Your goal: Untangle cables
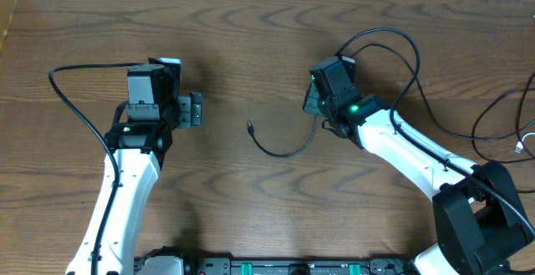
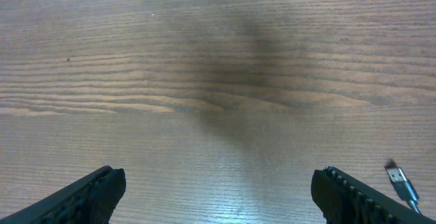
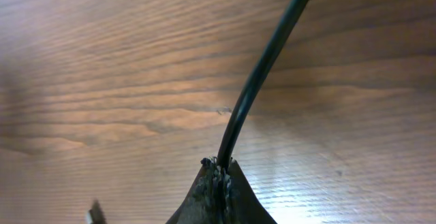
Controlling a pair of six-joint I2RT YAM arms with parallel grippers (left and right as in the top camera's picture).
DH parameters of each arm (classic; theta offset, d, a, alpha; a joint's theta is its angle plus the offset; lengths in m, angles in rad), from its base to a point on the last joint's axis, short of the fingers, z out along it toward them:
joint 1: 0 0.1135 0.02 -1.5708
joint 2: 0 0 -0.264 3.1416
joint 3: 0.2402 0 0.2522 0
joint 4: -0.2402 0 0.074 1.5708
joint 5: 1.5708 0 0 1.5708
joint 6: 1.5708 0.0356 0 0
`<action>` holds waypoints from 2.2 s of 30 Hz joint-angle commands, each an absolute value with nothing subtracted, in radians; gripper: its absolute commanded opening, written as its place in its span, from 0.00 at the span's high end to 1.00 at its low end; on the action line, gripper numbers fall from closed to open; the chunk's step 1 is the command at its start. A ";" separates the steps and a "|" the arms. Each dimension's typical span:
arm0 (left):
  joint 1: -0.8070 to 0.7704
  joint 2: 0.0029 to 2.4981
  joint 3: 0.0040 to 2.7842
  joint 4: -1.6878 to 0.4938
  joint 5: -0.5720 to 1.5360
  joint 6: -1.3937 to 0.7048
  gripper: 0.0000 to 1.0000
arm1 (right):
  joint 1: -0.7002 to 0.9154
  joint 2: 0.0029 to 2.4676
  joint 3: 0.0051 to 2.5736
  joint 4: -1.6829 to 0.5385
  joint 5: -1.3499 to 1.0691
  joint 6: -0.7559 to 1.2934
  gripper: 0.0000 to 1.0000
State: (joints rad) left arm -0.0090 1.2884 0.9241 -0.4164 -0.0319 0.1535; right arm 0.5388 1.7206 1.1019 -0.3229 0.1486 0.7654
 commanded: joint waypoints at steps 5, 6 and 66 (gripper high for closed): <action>-0.005 1.280 0.920 -0.419 -0.037 0.152 0.08 | 0.523 1.700 1.098 -0.370 0.244 0.743 0.99; -0.005 1.280 0.920 -0.419 -0.037 0.151 0.08 | 0.519 1.700 1.098 -0.377 0.247 0.743 0.99; -0.005 1.280 0.920 -0.419 -0.037 0.151 0.08 | -0.651 1.173 1.098 -0.920 0.508 0.694 0.92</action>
State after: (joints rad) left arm -0.0090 1.2884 0.9241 -0.4164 -0.0319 0.1535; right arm -0.6415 1.1553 1.0996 -0.9184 0.5602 0.6991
